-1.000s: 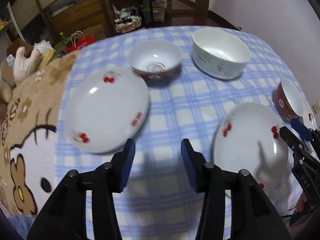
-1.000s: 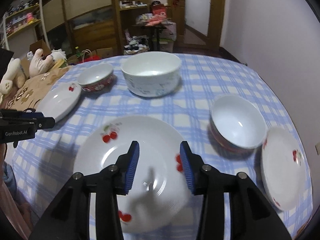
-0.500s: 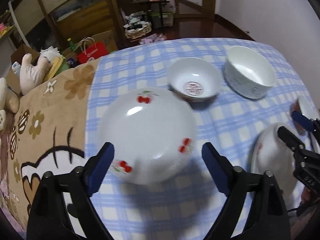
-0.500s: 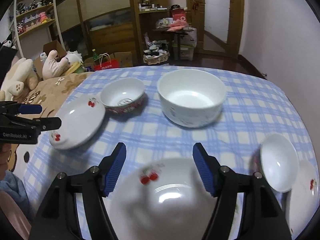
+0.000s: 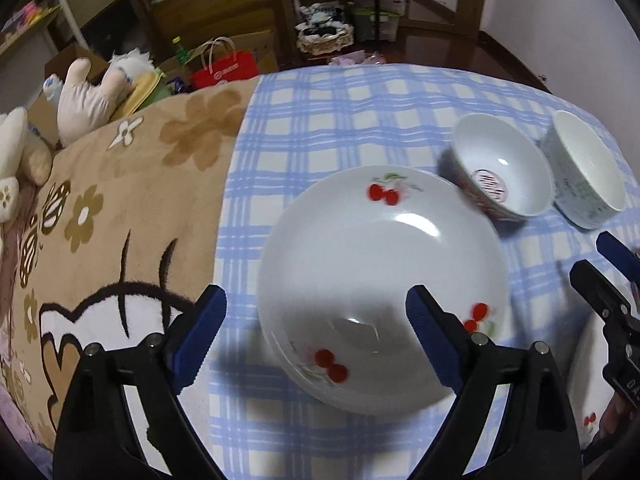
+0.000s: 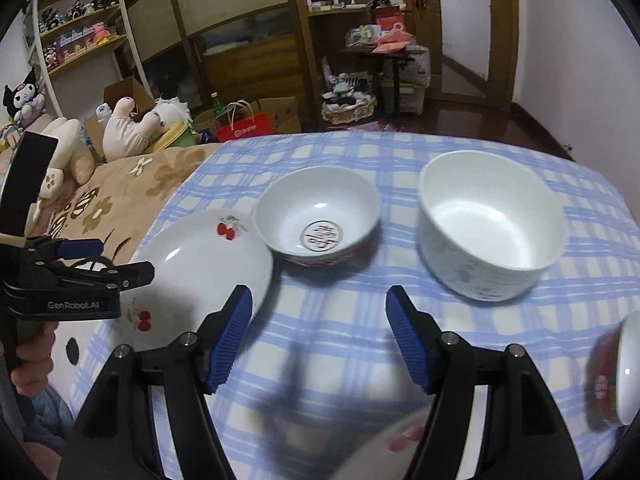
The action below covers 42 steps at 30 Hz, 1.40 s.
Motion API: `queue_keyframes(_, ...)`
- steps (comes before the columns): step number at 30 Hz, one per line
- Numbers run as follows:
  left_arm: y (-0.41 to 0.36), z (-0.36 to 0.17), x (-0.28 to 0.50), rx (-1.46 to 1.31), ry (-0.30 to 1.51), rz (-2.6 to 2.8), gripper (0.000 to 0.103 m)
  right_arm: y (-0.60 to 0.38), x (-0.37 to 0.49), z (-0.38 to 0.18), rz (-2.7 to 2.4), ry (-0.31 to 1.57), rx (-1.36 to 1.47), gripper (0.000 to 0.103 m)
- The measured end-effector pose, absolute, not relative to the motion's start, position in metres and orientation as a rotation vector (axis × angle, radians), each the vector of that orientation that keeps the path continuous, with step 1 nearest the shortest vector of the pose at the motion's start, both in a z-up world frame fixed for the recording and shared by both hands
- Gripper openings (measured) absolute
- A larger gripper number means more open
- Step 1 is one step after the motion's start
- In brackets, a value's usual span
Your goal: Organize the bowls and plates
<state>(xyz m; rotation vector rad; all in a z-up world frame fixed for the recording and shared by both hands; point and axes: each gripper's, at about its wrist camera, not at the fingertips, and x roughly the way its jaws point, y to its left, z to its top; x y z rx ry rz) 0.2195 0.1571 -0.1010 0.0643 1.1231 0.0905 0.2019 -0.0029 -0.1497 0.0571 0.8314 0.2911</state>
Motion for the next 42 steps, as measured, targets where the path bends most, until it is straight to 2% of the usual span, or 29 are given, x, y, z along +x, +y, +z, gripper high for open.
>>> queue_keyframes(19,0.192,-0.143,0.228,-0.078,1.173,0.118,0.089,0.034,0.228,-0.197,0.336,0.936,0.123,0.073)
queue_keyframes(21,0.193,-0.146,0.227,-0.085,1.165,0.099,0.079,0.037,0.229,-0.2,0.33,0.938,0.108,0.073)
queue_keyframes(23,0.195,-0.153,0.227,-0.13,1.187,0.07,0.059,0.04,0.23,-0.203,0.338,0.944,0.096,0.072)
queue_keyframes(24,0.196,-0.156,0.228,-0.152,1.197,0.058,0.054,0.042,0.23,-0.206,0.346,0.951,0.1,0.069)
queue_keyframes(26,0.201,-0.159,0.227,-0.219,1.187,0.052,0.042,0.044,0.232,-0.211,0.352,0.971,0.097,0.049)
queue_keyframes(28,0.206,-0.158,0.226,-0.245,1.165,0.078,0.033,0.045,0.231,-0.213,0.358,0.964,0.102,0.044)
queue_keyframes(29,0.208,-0.159,0.226,-0.256,1.162,0.079,0.032,0.044,0.232,-0.213,0.373,0.958,0.116,0.035)
queue_keyframes(32,0.211,-0.16,0.225,-0.287,1.152,0.075,0.031,0.049,0.235,-0.214,0.415,0.969,0.141,0.018)
queue_keyframes(42,0.212,-0.163,0.227,-0.328,1.141,0.079,0.033,0.057,0.247,-0.218,0.39,0.993,0.167,0.019)
